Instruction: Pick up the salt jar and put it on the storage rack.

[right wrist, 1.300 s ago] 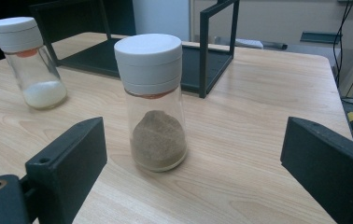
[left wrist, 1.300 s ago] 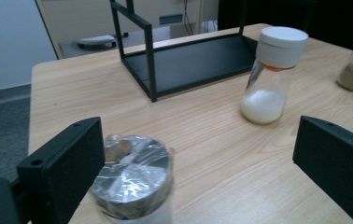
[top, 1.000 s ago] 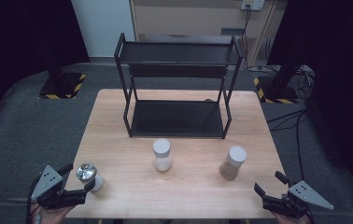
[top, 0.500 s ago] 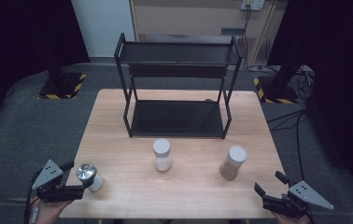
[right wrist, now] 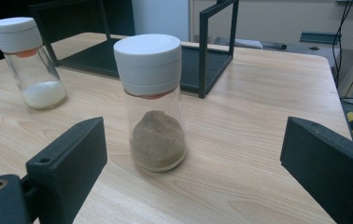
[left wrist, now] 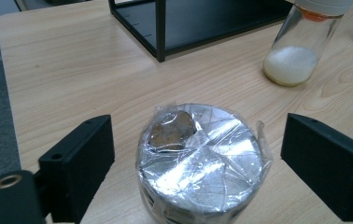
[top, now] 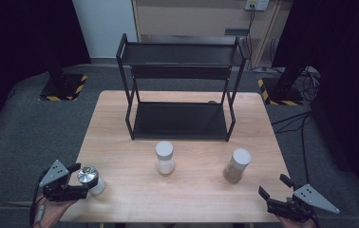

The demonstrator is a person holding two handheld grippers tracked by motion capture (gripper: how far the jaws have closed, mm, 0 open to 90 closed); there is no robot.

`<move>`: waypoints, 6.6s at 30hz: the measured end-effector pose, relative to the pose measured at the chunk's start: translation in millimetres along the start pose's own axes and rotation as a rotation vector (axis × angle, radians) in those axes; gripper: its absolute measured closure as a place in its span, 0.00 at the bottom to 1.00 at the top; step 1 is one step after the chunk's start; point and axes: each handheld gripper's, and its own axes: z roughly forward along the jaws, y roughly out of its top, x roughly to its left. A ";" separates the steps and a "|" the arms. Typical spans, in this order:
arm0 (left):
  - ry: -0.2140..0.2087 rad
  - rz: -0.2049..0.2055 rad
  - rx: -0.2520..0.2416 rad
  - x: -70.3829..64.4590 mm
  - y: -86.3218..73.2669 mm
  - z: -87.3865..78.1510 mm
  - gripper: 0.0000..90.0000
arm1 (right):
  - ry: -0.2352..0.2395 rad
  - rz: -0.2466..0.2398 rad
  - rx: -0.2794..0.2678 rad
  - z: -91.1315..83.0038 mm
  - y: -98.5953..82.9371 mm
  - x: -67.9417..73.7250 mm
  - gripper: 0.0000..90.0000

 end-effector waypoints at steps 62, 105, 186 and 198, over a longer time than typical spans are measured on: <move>-0.095 0.064 -0.047 -9.0 43.8 53.2 0.37 | 0.002 -0.001 0.000 0.5 -0.2 -0.2 0.08; -0.057 0.051 -0.050 -32.0 135.1 155.4 0.37 | 0.011 0.008 -0.007 -0.4 -1.6 -2.4 0.08; 0.168 -0.048 -0.064 -49.1 133.6 274.6 0.37 | 0.029 0.026 -0.016 -1.1 -3.7 -6.6 0.08; 0.163 -0.085 -0.068 -46.9 137.0 275.4 0.20 | 0.031 0.026 -0.015 -1.0 -3.6 -6.8 0.08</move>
